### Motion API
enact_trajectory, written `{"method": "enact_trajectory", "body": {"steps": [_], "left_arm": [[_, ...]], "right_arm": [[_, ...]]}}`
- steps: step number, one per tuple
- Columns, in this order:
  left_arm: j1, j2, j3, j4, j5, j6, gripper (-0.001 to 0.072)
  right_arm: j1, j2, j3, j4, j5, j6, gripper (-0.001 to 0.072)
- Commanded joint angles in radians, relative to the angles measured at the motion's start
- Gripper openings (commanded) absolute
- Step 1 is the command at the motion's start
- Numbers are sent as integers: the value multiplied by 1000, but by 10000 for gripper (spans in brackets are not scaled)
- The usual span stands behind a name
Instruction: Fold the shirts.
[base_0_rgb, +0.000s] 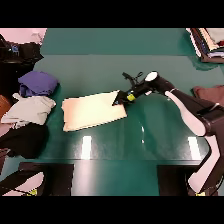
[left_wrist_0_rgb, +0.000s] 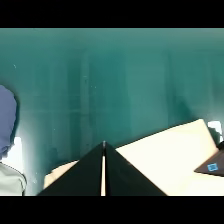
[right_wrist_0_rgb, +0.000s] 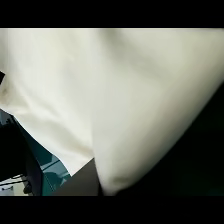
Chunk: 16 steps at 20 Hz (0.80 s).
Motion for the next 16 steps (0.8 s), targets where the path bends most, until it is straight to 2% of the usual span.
{"method": "enact_trajectory", "body": {"steps": [1, 4, 7, 12, 16], "left_arm": [[-6, 0, 1, -29, 1, -1, 26], [-82, 0, 1, -25, 16, -1, 25], [-180, 0, 1, -26, 56, -1, 26], [-299, 0, 1, -26, 153, -17, 27], [-365, 0, 1, -26, 238, -36, 26]], "right_arm": [[48, -32, 96, -42, -29, -1, 14], [-19, 56, 113, -187, -77, 98, 14], [-200, 189, 95, -311, -72, 131, 14], [-642, 400, 25, -351, -80, 142, 14], [-970, 475, -45, -350, -103, 142, 14]]}}
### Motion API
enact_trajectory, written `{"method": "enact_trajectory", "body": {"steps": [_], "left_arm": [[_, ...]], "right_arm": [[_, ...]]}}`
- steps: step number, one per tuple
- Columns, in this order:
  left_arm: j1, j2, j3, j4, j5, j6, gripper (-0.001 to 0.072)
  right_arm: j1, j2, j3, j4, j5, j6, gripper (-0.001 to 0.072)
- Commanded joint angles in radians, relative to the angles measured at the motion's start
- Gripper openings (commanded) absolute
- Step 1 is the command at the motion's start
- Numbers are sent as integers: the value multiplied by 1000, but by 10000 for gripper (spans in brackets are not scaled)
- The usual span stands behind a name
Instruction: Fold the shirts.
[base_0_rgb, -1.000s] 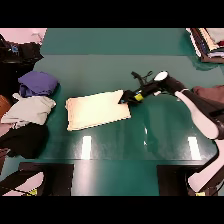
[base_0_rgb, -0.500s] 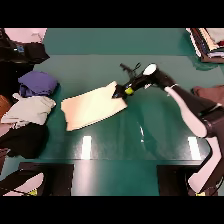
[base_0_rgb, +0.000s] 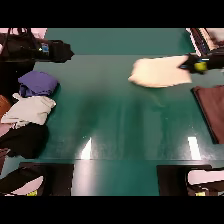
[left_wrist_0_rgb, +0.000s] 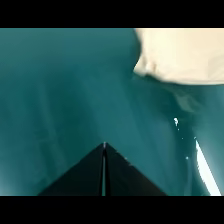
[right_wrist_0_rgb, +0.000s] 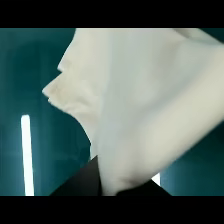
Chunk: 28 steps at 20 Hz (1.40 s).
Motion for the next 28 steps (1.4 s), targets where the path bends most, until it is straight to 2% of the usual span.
{"method": "enact_trajectory", "body": {"steps": [1, 4, 7, 12, 16, 19, 23, 26, 27, 28], "left_arm": [[-59, -1, 1, -1, 81, -15, 27], [-76, -2, 1, -4, 107, -17, 26], [-76, -2, 1, -3, 109, -39, 27], [-76, -2, 1, -3, 110, -39, 27], [-76, -2, 1, 5, 110, -38, 27], [-76, -3, 1, 6, 109, -38, 27], [-76, -11, -10, 6, 107, -38, 27], [-76, -11, -15, 5, 106, -33, 27], [-76, -11, -16, 6, 105, -31, 27], [-76, -11, -16, 6, 106, -31, 27]], "right_arm": [[-278, 60, -51, -13, -7, 5, 14], [-405, 50, -66, -9, 0, 4, 14], [-447, 48, -24, -1, 10, 4, 13], [-447, 48, 184, 44, 122, 4, 13], [-462, 55, 262, 42, 227, 13, 14], [-481, 106, 213, 35, 246, 14, 14], [-562, 211, 43, 32, 266, 11, 14], [-641, 283, -92, -99, 278, 11, 15], [-665, 303, -138, -166, 283, 11, 35], [-688, 319, -179, -212, 286, 11, 237]]}}
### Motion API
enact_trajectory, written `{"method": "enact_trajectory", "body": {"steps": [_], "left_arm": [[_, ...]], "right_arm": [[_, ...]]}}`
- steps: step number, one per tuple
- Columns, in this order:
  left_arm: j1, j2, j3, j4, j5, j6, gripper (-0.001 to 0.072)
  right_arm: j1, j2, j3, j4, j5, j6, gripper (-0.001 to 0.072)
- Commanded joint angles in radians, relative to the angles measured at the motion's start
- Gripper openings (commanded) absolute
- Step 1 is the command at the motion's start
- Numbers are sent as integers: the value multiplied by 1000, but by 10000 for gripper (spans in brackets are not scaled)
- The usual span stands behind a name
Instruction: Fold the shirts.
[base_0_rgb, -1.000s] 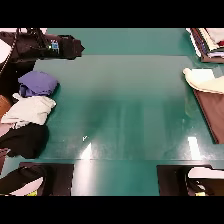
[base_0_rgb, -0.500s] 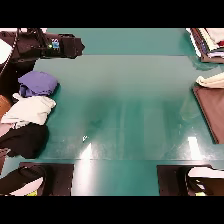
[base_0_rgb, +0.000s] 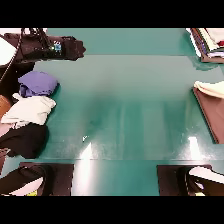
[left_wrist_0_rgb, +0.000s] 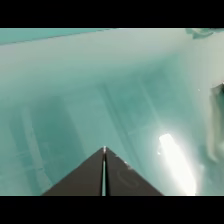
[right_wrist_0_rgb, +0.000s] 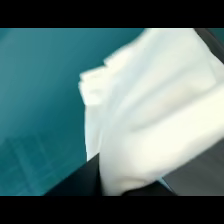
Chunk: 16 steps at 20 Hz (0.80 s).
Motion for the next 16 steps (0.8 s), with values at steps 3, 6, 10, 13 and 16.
{"method": "enact_trajectory", "body": {"steps": [3, 6, 10, 13, 16], "left_arm": [[0, -1, -3, 0, -2, 6, 27], [0, -1, -3, 0, -6, 6, 27], [0, -1, -3, 0, -5, 6, 27], [0, 0, -3, -1, -8, 5, 27], [0, 0, -3, -1, 3, 6, 27]], "right_arm": [[-143, 98, -218, -220, 39, 0, 628], [-202, 135, -230, -224, 35, 0, 628], [-116, 205, -231, -22, -50, 0, 626], [98, 248, -231, 115, -91, 0, 615], [354, 278, -231, 106, -142, 0, 552]]}}
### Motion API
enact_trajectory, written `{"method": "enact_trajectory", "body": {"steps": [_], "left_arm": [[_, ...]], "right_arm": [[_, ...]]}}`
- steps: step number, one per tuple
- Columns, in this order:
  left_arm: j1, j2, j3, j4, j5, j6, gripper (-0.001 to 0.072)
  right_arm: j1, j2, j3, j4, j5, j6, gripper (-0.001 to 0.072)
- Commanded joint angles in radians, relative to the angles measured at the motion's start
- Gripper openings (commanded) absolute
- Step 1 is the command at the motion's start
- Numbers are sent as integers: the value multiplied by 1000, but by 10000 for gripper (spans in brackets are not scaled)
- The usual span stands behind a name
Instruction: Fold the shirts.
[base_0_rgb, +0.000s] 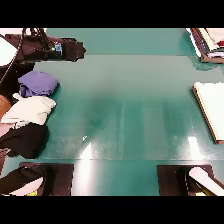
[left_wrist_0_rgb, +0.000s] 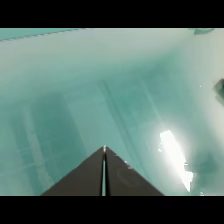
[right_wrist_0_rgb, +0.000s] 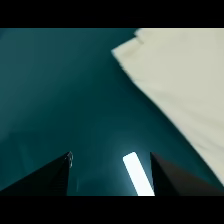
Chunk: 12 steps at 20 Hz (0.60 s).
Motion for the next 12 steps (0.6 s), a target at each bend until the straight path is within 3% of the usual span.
{"method": "enact_trajectory", "body": {"steps": [1, 3, 6, 7, 12], "left_arm": [[0, 0, 0, 0, 7, 0, 27], [0, 0, 0, 0, 7, 0, 27], [0, 0, 0, 0, 7, 0, 27], [0, 0, 0, 0, 7, 0, 27], [0, 0, 0, 0, 7, 0, 27]], "right_arm": [[276, 35, -2, 54, -74, 0, 552], [412, 39, -2, 53, -105, 0, 521], [558, 38, -2, 53, -134, 0, 53], [585, 38, -2, 53, -138, -1, 15], [623, 38, -2, 54, -141, 0, 15]]}}
